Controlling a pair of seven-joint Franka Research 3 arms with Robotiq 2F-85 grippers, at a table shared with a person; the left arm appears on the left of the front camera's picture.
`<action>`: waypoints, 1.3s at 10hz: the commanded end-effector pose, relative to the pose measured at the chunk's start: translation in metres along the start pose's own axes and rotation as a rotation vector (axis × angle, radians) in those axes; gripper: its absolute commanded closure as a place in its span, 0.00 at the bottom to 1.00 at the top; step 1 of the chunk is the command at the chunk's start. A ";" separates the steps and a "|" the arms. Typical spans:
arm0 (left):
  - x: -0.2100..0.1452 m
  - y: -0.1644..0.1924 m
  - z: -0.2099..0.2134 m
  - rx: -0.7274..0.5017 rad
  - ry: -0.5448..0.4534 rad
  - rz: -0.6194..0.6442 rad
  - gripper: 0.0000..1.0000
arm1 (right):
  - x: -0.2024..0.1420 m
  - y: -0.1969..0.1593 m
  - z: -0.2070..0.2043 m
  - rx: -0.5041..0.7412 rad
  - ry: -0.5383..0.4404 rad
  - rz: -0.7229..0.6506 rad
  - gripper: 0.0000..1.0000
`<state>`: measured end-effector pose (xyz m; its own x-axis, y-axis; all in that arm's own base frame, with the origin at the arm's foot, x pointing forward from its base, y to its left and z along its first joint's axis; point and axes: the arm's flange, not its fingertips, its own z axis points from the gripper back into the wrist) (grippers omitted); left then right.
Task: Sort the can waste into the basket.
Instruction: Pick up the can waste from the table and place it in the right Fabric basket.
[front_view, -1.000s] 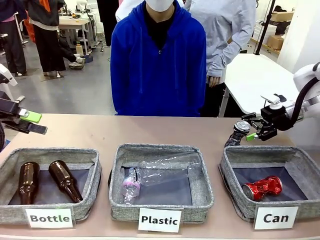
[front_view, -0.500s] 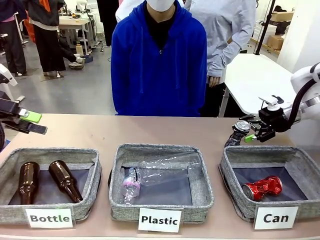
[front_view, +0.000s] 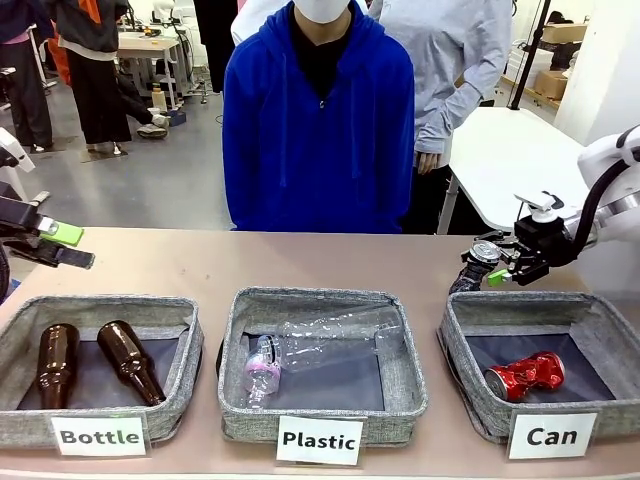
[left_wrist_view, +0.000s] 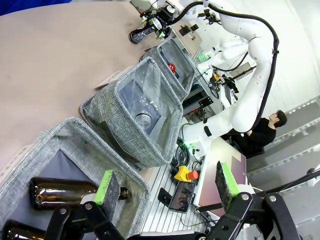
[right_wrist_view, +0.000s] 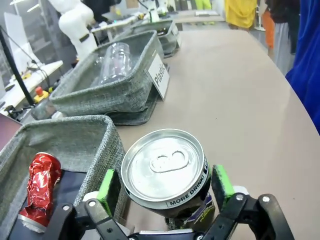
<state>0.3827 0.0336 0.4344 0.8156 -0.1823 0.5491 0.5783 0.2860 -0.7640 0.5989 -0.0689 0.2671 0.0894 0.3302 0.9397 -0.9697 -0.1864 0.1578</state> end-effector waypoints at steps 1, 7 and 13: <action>0.000 -0.003 -0.001 0.002 -0.011 0.005 0.00 | 0.005 -0.007 0.000 0.039 -0.009 -0.013 0.58; 0.000 -0.003 -0.001 0.002 -0.011 0.005 0.00 | 0.002 -0.007 0.000 0.046 -0.023 -0.022 1.00; 0.000 -0.003 -0.001 0.002 -0.011 0.005 0.00 | 0.095 0.038 0.025 -0.043 0.103 0.085 1.00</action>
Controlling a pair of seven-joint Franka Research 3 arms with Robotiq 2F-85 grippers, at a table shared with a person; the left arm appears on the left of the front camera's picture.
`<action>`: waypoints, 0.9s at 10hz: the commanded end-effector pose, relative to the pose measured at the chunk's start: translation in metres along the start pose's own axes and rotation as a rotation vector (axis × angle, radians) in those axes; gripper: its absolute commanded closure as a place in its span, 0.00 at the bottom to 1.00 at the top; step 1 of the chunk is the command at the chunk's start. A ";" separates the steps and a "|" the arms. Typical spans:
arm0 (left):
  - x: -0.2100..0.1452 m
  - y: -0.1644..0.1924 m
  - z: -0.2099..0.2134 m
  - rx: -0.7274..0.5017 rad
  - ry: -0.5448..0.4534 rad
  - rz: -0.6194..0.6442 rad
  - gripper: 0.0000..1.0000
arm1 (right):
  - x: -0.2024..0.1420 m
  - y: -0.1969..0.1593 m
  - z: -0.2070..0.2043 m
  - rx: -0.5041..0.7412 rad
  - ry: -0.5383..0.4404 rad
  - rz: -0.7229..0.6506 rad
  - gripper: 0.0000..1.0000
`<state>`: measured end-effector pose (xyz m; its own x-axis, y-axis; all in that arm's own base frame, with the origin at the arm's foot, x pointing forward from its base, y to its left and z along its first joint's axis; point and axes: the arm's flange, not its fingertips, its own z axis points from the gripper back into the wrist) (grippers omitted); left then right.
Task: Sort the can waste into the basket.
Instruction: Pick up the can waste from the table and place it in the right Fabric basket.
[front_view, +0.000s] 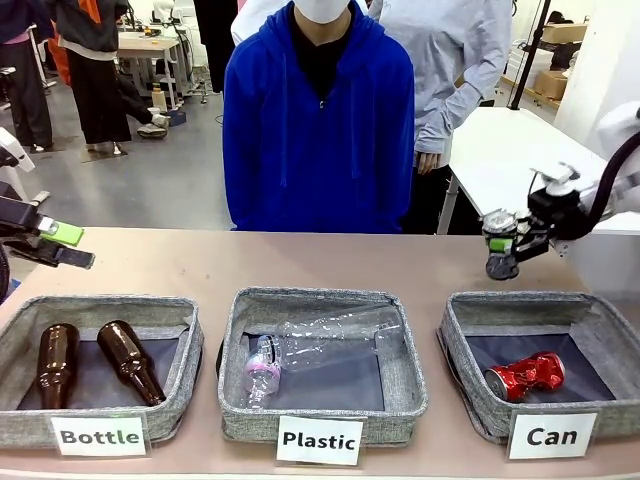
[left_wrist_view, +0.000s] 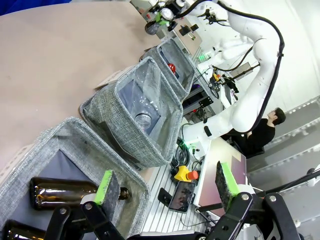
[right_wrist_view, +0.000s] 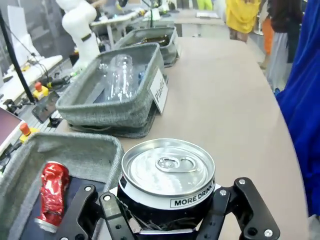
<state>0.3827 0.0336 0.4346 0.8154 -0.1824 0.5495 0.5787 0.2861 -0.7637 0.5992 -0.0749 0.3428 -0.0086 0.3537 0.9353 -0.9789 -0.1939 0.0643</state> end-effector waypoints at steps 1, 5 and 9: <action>0.000 -0.003 -0.001 0.001 -0.011 0.005 0.00 | 0.061 0.039 0.005 -0.067 0.087 -0.013 1.00; 0.000 -0.003 -0.001 0.001 -0.011 0.005 0.00 | 0.136 0.130 -0.008 -0.247 0.428 -0.332 1.00; 0.000 -0.003 -0.001 0.001 -0.011 0.005 0.00 | 0.128 0.211 -0.072 -0.024 0.878 -0.502 1.00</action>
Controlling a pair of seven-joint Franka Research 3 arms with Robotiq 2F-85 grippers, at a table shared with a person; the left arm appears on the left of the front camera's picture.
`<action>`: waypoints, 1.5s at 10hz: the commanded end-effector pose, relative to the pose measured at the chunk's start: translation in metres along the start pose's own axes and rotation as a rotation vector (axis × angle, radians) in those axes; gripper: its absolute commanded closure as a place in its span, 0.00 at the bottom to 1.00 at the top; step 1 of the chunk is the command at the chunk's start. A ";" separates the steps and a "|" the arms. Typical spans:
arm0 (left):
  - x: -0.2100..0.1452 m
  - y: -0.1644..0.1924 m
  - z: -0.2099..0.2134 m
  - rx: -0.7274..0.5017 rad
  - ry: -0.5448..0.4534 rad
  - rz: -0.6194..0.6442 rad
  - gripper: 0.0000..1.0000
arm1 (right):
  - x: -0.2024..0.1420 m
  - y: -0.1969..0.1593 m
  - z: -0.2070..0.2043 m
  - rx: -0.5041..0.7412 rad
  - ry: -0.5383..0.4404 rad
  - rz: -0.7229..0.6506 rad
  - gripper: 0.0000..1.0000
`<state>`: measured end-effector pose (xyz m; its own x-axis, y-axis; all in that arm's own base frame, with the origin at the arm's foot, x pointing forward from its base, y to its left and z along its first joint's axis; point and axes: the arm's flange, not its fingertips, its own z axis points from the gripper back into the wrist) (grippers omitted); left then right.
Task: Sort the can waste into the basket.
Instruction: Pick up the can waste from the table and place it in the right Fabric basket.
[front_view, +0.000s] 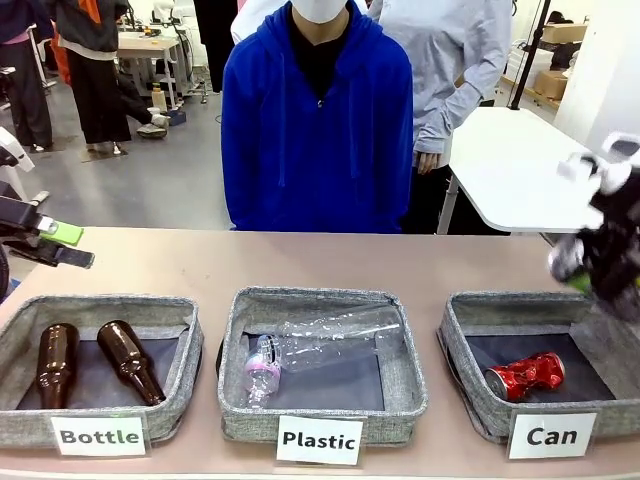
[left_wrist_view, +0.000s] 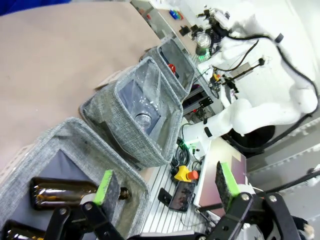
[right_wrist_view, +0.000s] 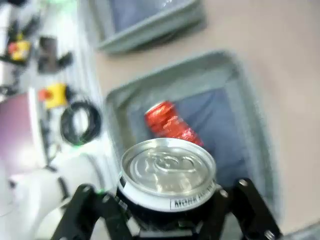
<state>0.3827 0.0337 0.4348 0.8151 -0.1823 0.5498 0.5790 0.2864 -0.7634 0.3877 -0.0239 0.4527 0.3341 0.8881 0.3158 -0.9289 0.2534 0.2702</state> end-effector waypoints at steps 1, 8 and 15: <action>0.000 -0.003 -0.001 0.001 -0.011 0.006 0.00 | 0.014 0.026 -0.025 0.153 0.207 0.078 1.00; 0.000 -0.003 -0.001 0.001 -0.011 0.006 0.00 | 0.030 0.038 -0.003 0.071 0.199 0.224 1.00; 0.000 -0.003 -0.001 0.001 -0.011 0.006 0.00 | 0.017 0.037 -0.003 -0.077 0.113 0.200 0.00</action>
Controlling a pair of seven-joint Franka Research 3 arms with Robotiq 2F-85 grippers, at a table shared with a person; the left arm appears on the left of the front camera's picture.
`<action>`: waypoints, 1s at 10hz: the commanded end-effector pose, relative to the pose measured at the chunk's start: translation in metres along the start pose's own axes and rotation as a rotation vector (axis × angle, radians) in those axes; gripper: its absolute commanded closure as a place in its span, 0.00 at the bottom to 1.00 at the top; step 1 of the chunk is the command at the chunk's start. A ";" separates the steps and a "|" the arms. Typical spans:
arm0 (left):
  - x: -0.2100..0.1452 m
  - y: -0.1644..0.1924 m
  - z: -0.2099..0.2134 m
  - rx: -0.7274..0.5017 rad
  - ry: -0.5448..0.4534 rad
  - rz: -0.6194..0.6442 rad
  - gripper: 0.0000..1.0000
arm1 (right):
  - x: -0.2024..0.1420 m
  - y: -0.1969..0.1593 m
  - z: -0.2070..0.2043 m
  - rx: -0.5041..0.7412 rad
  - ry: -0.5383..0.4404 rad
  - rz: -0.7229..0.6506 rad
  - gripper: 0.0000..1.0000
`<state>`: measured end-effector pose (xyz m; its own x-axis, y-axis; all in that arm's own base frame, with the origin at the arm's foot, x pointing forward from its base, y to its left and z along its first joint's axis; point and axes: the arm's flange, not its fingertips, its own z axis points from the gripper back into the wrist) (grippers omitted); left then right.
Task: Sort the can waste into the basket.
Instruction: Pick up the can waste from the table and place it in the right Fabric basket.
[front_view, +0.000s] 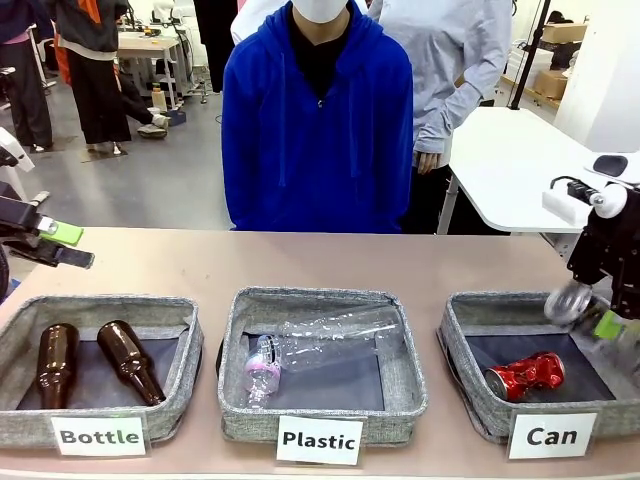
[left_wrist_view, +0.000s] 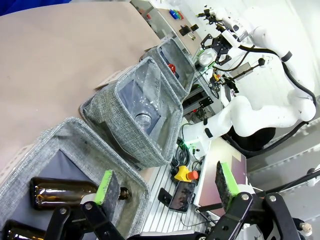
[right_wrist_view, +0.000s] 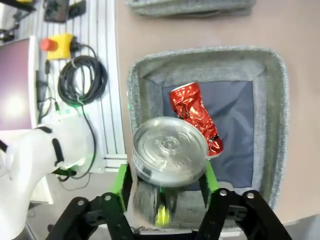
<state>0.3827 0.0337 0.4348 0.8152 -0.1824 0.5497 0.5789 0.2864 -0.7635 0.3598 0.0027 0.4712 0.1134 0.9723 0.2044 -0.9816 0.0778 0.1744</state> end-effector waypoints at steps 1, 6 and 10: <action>0.000 -0.003 -0.001 0.001 -0.011 0.006 0.00 | -0.006 -0.004 -0.006 -0.022 -0.072 -0.012 0.00; 0.000 -0.003 -0.001 0.001 -0.011 0.006 0.00 | -0.016 -0.044 -0.014 0.172 -0.567 -0.216 0.00; 0.000 -0.003 -0.001 0.001 -0.011 0.006 0.00 | -0.038 -0.133 -0.021 0.581 -1.371 -0.384 0.00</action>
<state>0.3826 0.0337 0.4344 0.8157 -0.1822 0.5490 0.5782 0.2864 -0.7640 0.4586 -0.0379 0.4185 0.4935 0.3830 0.7809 -0.8416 -0.0163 0.5398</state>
